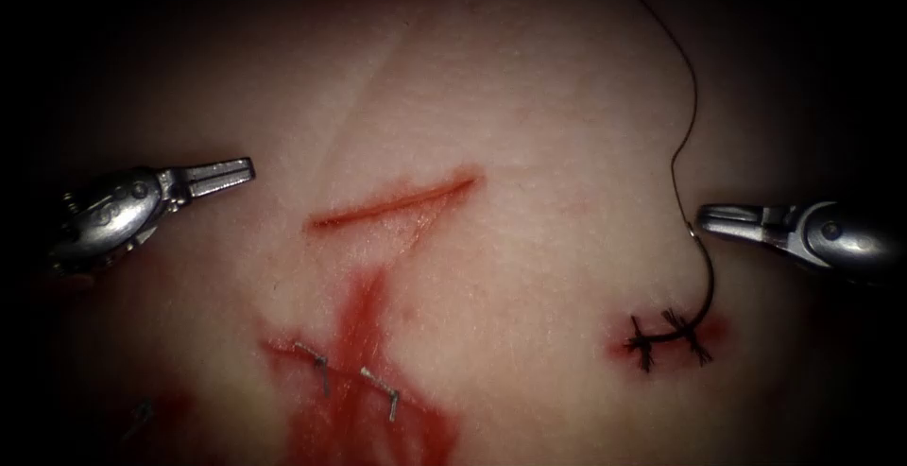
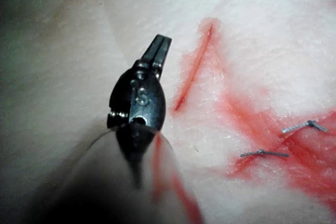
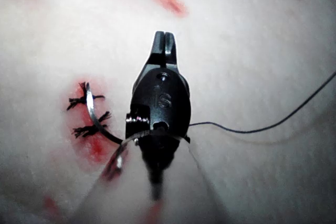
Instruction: Wound Closure
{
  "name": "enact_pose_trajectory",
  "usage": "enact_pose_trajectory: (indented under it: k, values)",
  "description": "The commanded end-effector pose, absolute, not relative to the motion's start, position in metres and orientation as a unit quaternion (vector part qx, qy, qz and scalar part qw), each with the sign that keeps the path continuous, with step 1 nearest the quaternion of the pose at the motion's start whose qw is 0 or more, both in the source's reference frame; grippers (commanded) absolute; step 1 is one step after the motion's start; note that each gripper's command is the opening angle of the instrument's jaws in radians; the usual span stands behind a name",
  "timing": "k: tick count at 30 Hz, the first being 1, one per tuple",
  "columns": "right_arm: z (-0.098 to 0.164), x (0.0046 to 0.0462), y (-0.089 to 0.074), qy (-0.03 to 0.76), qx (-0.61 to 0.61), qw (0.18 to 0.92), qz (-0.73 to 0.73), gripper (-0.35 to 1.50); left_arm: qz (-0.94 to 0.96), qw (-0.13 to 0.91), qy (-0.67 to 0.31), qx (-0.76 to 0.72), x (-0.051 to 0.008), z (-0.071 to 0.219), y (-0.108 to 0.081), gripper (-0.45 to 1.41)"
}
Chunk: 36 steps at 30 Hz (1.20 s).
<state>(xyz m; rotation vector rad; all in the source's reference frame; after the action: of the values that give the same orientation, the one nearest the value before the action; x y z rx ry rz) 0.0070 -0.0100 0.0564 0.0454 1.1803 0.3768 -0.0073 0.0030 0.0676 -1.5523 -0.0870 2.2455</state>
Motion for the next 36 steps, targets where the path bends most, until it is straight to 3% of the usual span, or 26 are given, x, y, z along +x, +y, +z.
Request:
enact_pose_trajectory:
  k: [1,17,27,30,32,36]
  values:
    - [0.057,0.0077,-0.010,0.554,0.023,0.813,0.176,-0.35,0.805,0.203,-0.031,-0.557,-0.0078,0.068,0.003,-0.45]
    - [0.056,0.0071,-0.010,0.558,0.022,0.811,0.176,-0.35,0.799,0.197,-0.041,-0.566,-0.0086,0.068,0.003,-0.45]
    - [0.054,0.0078,-0.010,0.565,0.019,0.804,0.186,-0.35,0.790,0.196,-0.052,-0.579,-0.0130,0.067,0.002,-0.45]
    - [0.053,0.0083,-0.010,0.564,0.020,0.804,0.189,-0.35,0.785,0.199,-0.056,-0.584,-0.0153,0.067,0.001,-0.33]
    - [0.053,0.0085,-0.010,0.563,0.021,0.804,0.191,-0.10,0.784,0.198,-0.054,-0.586,-0.0170,0.067,0.001,-0.27]
    - [0.052,0.0084,-0.010,0.565,0.020,0.801,0.195,-0.10,0.785,0.193,-0.066,-0.585,-0.0203,0.068,0.000,-0.08]
